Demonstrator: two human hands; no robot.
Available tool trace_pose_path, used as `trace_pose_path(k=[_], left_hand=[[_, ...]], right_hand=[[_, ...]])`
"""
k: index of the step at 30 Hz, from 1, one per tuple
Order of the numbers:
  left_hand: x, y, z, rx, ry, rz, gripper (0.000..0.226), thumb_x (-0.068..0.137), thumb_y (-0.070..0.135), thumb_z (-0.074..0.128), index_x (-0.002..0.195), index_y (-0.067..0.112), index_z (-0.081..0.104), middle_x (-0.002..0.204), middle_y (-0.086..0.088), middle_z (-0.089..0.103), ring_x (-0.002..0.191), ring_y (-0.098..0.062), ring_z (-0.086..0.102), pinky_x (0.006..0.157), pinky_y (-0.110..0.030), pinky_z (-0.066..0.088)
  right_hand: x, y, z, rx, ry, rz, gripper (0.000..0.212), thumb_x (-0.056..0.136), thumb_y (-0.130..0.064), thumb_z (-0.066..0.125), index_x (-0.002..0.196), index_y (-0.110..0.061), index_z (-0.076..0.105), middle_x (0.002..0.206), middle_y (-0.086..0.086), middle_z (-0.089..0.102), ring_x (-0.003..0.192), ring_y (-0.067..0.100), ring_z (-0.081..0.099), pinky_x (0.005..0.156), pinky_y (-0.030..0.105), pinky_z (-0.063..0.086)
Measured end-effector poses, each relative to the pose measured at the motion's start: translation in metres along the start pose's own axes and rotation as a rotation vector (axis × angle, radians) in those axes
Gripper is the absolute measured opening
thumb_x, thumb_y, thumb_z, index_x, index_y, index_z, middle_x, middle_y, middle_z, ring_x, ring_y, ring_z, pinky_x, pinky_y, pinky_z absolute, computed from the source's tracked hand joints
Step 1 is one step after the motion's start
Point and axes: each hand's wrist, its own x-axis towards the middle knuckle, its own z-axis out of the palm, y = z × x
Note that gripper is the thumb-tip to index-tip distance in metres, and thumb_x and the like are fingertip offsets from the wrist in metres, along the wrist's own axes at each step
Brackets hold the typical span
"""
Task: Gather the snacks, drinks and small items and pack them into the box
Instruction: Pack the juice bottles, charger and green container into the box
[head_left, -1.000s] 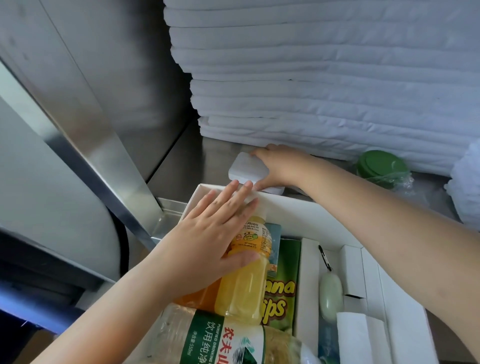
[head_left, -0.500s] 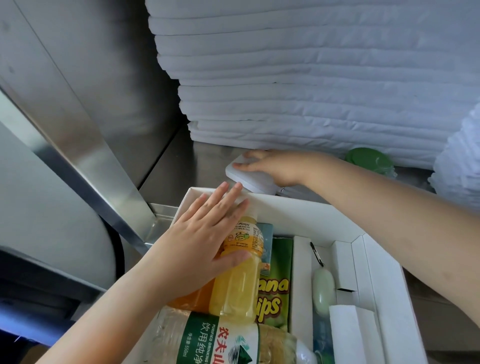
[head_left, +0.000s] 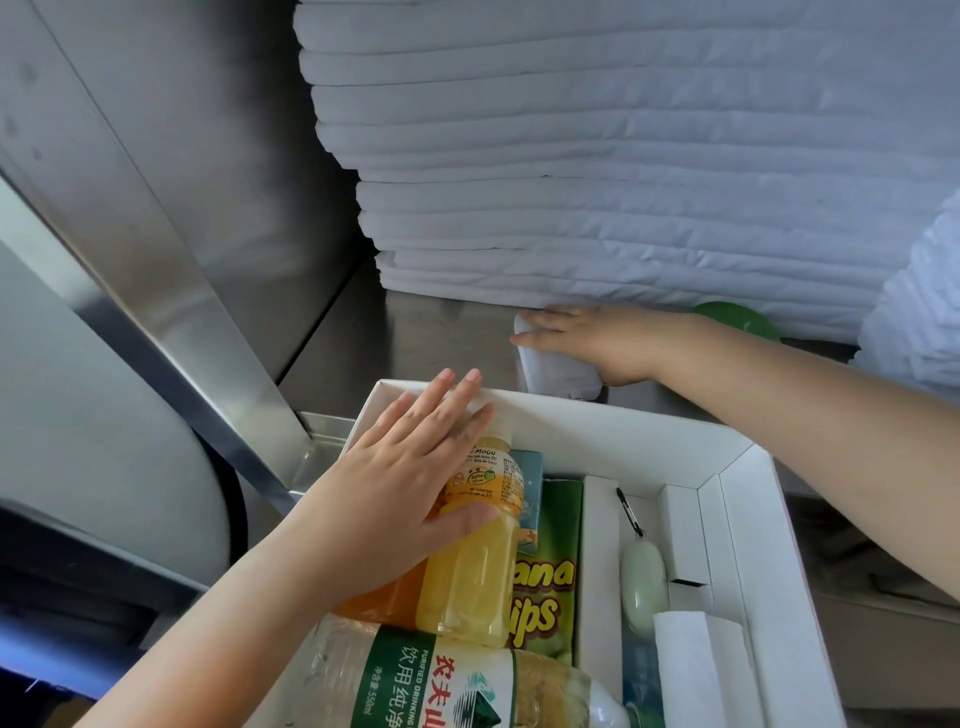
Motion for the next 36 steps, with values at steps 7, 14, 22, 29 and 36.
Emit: trace_pose_path(k=[7,14,22,29,36], left_hand=[[0.000,0.000,-0.001,-0.002,-0.013,-0.001,0.071,0.081,0.075,-0.005,0.140,0.038,-0.022,0.145,0.020,-0.036,0.132,-0.002,-0.035,0.105,-0.029,-0.025],[0.000,0.001,-0.002,-0.009,-0.026,-0.004,0.072,0.079,0.075,-0.006,0.138,0.039,-0.026,0.143,0.020,-0.039,0.131,-0.002,-0.037,0.103,-0.027,-0.027],[0.001,0.000,-0.002,0.005,-0.012,0.009,0.074,0.080,0.075,-0.004,0.141,0.037,-0.022,0.144,0.019,-0.038,0.132,-0.002,-0.037,0.102,-0.024,-0.028],[0.001,-0.002,-0.002,0.009,0.001,0.039,0.075,0.081,0.076,0.000,0.143,0.035,-0.017,0.147,0.017,-0.033,0.135,-0.003,-0.032,0.104,-0.021,-0.025],[0.001,-0.003,0.000,-0.002,0.010,0.032,0.078,0.082,0.076,0.006,0.145,0.033,-0.010,0.150,0.017,-0.027,0.137,-0.002,-0.027,0.109,-0.025,-0.017]], right_hand=[[-0.002,0.004,0.003,-0.012,-0.018,0.332,0.084,0.064,-0.065,0.070,0.129,-0.017,0.044,0.129,0.008,0.044,0.118,0.026,0.043,0.081,0.034,0.039],[-0.010,0.015,0.022,0.271,0.014,0.310,0.095,0.077,-0.058,0.064,0.150,-0.027,0.010,0.150,0.008,0.029,0.134,0.028,0.032,0.101,0.039,0.036],[-0.020,0.016,0.026,0.362,0.043,0.284,0.084,0.085,-0.046,0.062,0.148,-0.041,0.006,0.145,0.008,0.030,0.131,0.028,0.029,0.098,0.036,0.033],[-0.076,-0.003,-0.013,0.426,0.483,0.305,0.082,0.079,-0.039,0.067,0.147,-0.039,0.021,0.130,0.006,0.041,0.122,0.026,0.034,0.092,0.040,0.038],[-0.157,-0.038,-0.037,0.515,0.492,0.290,0.079,0.071,-0.054,0.060,0.140,-0.056,0.022,0.126,-0.011,0.040,0.119,0.009,0.034,0.091,0.034,0.035]])
